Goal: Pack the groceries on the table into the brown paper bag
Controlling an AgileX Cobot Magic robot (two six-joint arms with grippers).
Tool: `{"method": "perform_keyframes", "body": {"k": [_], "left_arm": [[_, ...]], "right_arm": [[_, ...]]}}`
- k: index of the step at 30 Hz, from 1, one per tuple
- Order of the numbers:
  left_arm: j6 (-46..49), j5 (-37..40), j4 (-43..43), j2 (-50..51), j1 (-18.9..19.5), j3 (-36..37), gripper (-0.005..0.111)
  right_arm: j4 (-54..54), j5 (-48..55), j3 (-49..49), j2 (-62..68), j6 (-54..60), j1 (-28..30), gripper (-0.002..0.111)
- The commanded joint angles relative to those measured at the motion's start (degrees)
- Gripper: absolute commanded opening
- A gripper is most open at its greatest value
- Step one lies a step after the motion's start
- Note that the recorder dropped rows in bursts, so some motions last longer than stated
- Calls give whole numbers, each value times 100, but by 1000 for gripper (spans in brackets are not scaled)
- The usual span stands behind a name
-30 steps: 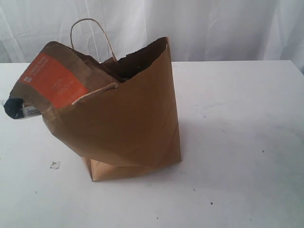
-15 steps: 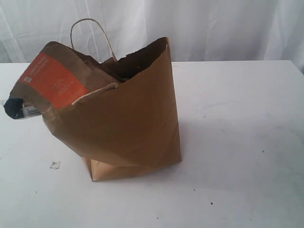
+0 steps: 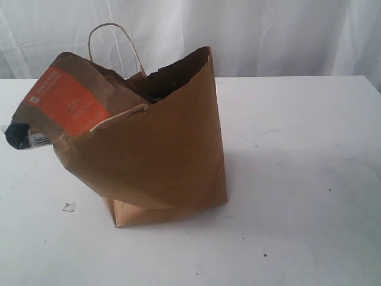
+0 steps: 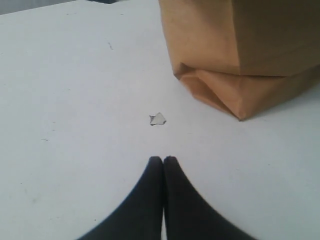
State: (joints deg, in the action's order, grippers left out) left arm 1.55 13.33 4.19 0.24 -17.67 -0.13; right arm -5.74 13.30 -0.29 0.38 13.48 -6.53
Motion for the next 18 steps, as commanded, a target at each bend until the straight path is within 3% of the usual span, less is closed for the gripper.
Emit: {"method": "perform_keyframes", "body": {"k": [1,10,18], "left_arm": [[-9,6,95,-24,478,13,0],[-9,6,95,-24,1151,13,0],[-9,6,86,-24,1319,13,0]], "right_arm": [[29,-58,29,-38,-29,26,0],[29,-58,29,-38,-29,26,0],[29,-58,29,-38,-29,26,0]]}}
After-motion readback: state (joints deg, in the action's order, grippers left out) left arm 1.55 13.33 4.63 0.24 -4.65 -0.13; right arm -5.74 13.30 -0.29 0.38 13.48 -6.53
